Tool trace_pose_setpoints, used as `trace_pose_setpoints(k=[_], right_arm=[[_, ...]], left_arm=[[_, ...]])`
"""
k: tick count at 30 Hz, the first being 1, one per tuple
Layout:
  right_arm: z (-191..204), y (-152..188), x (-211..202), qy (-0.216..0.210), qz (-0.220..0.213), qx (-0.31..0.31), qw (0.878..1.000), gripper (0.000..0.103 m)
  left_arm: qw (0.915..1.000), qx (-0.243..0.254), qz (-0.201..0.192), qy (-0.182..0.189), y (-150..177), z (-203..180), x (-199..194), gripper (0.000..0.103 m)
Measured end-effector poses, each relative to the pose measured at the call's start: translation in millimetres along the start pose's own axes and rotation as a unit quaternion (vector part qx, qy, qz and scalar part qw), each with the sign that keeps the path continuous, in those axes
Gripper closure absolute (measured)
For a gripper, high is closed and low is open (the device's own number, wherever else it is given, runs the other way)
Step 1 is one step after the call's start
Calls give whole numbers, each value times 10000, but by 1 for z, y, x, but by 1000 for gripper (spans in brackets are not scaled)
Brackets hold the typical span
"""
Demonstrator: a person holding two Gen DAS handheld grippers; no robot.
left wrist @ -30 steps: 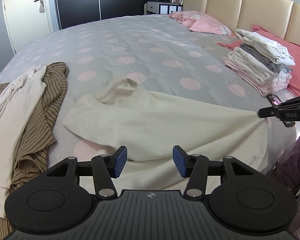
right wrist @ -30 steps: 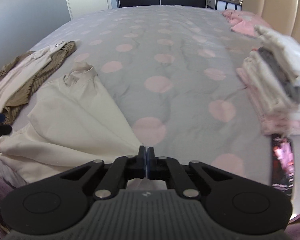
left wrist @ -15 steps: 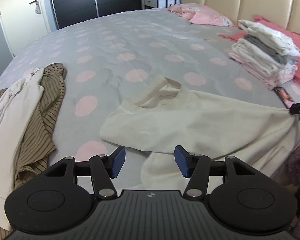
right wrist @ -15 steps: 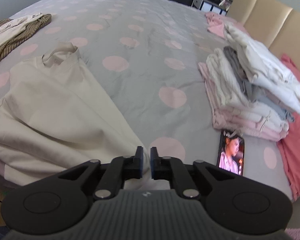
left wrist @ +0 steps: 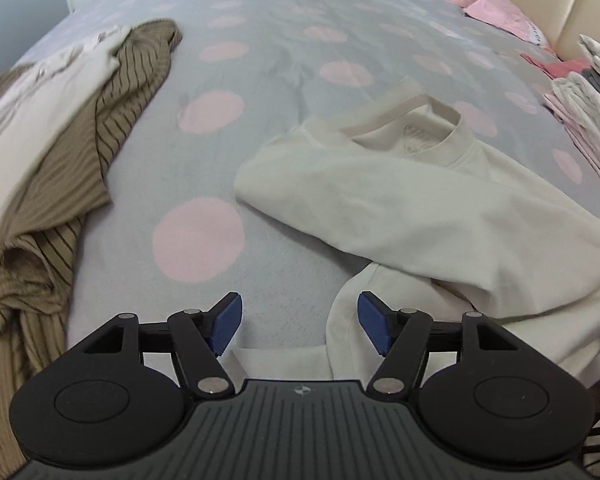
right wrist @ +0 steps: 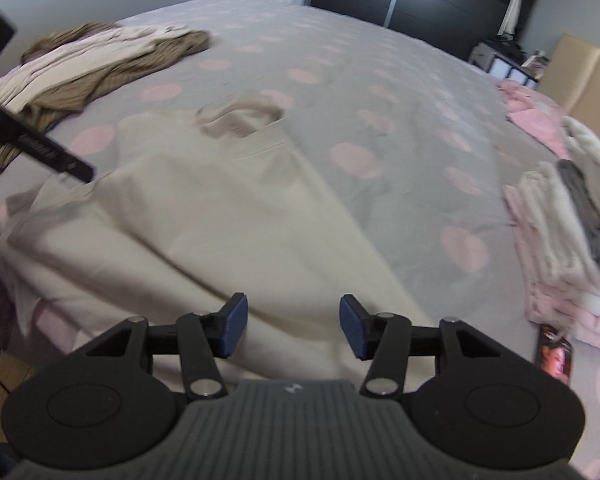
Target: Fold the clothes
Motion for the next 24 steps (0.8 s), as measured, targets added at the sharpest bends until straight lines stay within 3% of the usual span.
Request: trace_pose_setpoints(k=[1, 3, 4, 5, 7, 9, 12, 15, 18, 21, 24], right_arm=[[4, 0, 2, -54, 31, -57, 10000, 47], [7, 0, 6, -104, 77, -105, 9999, 45], [9, 0, 8, -129, 99, -128, 9998, 45], [10, 0, 9, -148, 114, -139, 9997, 44], [9, -1, 9, -151, 102, -83, 9998, 43], [5, -2, 9, -142, 84, 14, 9999, 43], [-1, -3, 10, -97, 86, 195, 9997, 42], [-7, -3, 11, -52, 107, 364, 9993, 41], [-11, -2, 10, -62, 119, 464, 9988, 38], [-12, -3, 10, -135, 101, 533, 9984, 36], [-12, -5, 11, -250, 91, 581, 9980, 32]], left_arm=[[10000, -77, 26, 56, -1, 1, 4, 43], [9999, 7, -11, 104, -4, -4, 6, 60], [9999, 84, -41, 118, -5, -7, 6, 78], [9998, 161, -72, 133, -6, -10, 7, 88], [9990, 360, -189, 191, -7, -18, 4, 101], [9956, 739, -475, 330, -6, -36, -9, 103], [9828, 1521, -919, 496, 0, -76, -33, 103], [9711, 2041, -1058, 640, 6, -111, -46, 103], [9720, 2052, -1071, 415, 6, -123, -46, 103], [9790, 1771, -965, 298, 2, -114, -42, 99], [9860, 1391, -902, 182, -1, -97, -38, 78]])
Point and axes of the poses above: each gripper's, at about its wrist camera, not at the fingertips, and x roughly the way its jaws point, z to its left, y to its underside, the point moved 2 cm from there along x, roughly the way its jaws point, and after that the axes turned 15 degrees about z, right-handed, at the moved point
